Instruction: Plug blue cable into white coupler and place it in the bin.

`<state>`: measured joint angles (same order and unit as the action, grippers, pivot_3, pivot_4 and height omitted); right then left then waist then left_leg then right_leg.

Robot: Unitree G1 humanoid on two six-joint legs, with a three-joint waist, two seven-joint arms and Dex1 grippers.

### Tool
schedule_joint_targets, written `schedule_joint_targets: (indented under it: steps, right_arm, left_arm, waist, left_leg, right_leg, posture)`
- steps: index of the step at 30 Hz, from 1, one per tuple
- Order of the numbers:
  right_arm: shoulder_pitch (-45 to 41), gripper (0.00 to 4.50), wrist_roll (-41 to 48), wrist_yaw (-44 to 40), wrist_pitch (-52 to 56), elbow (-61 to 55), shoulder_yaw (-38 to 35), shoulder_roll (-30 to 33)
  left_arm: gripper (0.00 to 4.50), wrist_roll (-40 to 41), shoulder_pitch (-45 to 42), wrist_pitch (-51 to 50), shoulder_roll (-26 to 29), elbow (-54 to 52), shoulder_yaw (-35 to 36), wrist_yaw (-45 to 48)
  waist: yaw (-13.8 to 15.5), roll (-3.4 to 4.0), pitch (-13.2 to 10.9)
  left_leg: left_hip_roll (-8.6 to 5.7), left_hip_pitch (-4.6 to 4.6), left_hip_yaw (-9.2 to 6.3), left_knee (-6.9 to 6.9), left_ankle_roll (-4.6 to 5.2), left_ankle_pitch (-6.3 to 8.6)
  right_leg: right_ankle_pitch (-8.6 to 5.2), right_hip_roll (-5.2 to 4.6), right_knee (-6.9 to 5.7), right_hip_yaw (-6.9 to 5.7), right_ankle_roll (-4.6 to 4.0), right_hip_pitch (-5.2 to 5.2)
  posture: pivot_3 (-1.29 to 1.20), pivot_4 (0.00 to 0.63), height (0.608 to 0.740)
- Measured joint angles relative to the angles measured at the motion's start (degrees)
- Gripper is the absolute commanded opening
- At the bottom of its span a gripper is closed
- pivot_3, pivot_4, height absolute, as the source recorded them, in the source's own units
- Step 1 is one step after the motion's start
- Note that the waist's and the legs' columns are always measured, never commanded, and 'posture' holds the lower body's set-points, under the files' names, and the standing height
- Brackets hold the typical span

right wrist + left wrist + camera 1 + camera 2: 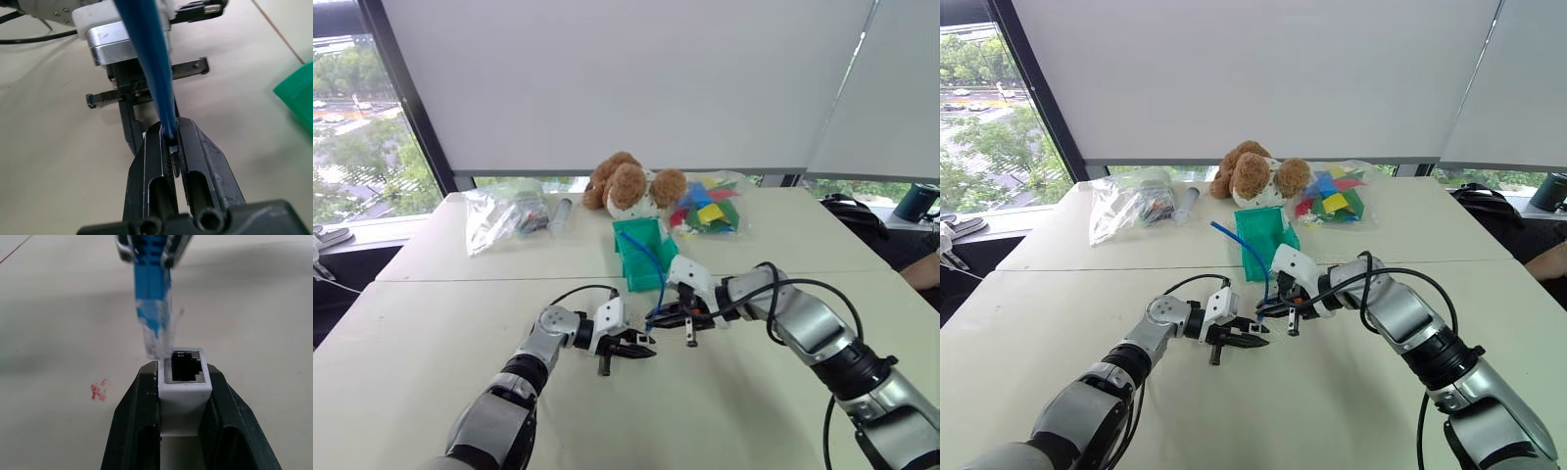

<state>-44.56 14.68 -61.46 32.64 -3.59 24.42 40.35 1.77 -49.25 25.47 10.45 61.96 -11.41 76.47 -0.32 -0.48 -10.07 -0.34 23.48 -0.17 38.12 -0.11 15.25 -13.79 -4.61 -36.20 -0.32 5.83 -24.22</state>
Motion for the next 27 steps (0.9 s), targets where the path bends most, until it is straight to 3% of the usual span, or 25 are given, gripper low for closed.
schedule_joint_targets:
  steps: [27]
  right_arm:
    - [-0.7,0.0,-9.75,-6.43,-5.68,0.38,1.27,-2.95]
  left_arm:
    - [0.41,-0.53,-0.02,-0.2,-0.22,0.76,1.06,0.22]
  waist:
    - [-0.17,0.03,0.07]
  left_leg:
    - [-0.09,-0.14,-0.01,0.03,0.0,0.0]
  right_leg:
    - [0.01,0.01,-0.03,-0.01,0.02,0.16]
  posture:
    - [0.0,0.15,0.74]
